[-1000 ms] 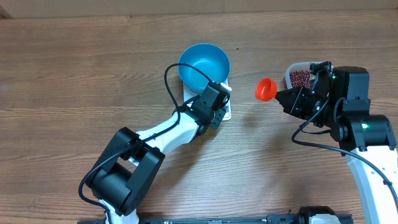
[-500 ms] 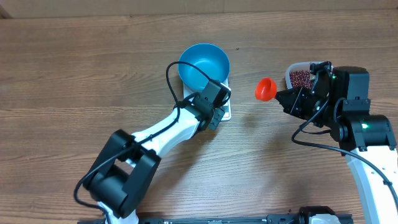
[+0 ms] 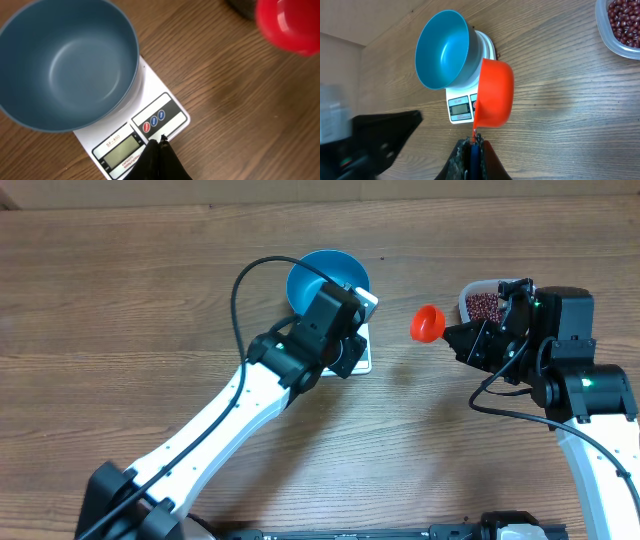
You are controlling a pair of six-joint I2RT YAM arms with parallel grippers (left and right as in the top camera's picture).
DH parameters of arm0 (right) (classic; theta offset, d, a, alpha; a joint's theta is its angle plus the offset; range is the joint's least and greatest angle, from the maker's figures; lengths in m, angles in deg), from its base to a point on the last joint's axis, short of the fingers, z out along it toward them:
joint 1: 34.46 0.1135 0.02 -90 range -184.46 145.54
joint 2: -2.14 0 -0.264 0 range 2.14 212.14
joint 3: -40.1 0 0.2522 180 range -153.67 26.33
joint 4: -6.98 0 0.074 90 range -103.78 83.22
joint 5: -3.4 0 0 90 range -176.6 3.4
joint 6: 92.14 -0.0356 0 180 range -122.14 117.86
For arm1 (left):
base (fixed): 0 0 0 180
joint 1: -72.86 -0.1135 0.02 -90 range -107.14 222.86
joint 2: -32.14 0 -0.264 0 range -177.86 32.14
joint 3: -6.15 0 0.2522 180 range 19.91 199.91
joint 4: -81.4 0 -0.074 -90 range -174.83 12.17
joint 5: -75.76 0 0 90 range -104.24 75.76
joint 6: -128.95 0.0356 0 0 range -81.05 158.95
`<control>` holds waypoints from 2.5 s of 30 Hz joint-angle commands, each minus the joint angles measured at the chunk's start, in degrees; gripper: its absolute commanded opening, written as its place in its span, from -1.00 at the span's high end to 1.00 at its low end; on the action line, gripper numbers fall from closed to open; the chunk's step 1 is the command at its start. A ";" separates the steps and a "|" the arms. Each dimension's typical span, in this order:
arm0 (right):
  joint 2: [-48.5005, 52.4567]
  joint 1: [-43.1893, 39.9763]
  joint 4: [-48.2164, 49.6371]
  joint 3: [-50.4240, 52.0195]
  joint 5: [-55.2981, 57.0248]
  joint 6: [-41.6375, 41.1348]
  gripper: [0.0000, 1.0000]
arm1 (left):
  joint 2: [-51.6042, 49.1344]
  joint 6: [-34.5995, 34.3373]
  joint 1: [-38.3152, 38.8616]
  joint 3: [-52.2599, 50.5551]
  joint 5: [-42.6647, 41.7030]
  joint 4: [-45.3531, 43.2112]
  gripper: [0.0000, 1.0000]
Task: Scoop item into bowl and weigh 150g on scale
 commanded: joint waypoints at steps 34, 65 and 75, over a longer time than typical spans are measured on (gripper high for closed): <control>-0.04 -0.24 -2.84 -0.70 0.13 0.44 0.93 | -0.35 -3.58 -1.66 1.07 -7.41 9.29 0.91; -0.04 -0.24 -3.10 -0.70 0.15 1.53 0.93 | -21.53 -11.04 0.46 1.07 4.11 -4.68 0.91; -0.04 -0.24 -3.08 -0.70 0.15 1.53 0.93 | -23.63 -12.92 0.46 1.07 7.26 -6.49 0.92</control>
